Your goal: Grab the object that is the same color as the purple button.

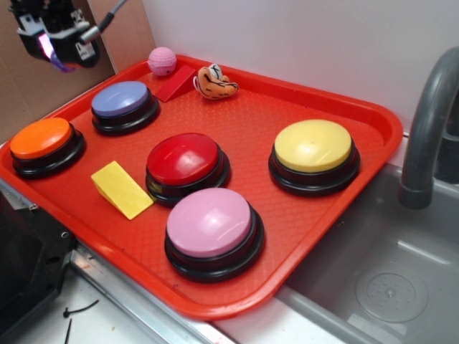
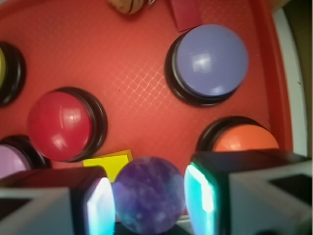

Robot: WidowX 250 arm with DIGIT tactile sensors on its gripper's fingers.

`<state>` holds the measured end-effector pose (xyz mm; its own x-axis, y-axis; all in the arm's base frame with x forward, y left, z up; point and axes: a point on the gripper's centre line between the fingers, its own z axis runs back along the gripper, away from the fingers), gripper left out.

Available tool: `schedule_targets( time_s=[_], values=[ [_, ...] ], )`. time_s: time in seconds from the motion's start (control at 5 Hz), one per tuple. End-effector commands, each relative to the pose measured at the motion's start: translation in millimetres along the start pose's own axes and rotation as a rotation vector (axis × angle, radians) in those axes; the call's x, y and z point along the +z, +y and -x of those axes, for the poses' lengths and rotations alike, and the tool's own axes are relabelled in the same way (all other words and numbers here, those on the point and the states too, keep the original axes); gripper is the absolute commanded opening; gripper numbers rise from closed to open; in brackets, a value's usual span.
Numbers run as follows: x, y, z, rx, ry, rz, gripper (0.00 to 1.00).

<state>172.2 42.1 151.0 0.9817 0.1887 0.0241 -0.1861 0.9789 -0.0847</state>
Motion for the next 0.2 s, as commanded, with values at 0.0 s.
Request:
schedule_targets(
  time_s=[0.0],
  values=[
    [31.8,3.2,-13.9,0.023,-0.072,-0.046,0.0]
  ],
)
